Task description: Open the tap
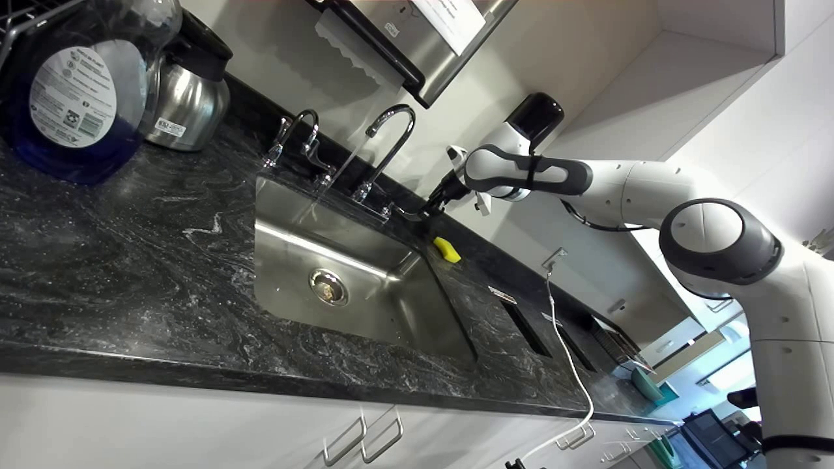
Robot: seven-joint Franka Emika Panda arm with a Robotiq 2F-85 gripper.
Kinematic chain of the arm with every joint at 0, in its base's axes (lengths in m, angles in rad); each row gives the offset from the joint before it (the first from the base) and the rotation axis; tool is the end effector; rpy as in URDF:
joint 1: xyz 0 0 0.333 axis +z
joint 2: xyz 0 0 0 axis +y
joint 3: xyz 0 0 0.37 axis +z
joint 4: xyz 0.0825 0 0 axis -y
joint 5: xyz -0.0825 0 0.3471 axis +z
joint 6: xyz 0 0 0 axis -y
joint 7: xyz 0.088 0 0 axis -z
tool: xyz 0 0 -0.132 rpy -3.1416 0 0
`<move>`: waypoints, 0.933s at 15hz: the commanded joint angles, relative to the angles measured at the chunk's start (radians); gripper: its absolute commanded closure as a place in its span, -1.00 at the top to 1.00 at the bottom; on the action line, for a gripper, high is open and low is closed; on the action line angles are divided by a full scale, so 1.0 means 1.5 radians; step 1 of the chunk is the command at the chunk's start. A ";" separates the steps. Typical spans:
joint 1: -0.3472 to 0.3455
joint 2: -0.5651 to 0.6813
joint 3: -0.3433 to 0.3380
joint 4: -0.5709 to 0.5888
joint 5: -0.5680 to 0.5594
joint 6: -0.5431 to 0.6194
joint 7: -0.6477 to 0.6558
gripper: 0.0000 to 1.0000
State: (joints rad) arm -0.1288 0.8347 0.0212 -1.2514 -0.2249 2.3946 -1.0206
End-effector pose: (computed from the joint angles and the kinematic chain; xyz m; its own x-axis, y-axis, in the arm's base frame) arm 0.7907 -0.0965 0.3225 0.5019 0.8649 -0.0006 0.8132 -0.4717 0.3408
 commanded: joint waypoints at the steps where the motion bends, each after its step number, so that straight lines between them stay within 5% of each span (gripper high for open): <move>1: -0.005 -0.017 0.026 0.001 0.035 -0.056 -0.013 -0.93; 14: 0.005 -0.044 0.019 -0.018 0.060 -0.089 0.138 -0.93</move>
State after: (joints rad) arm -0.1214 0.8171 0.0333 -1.2471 -0.1602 2.2910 -0.8359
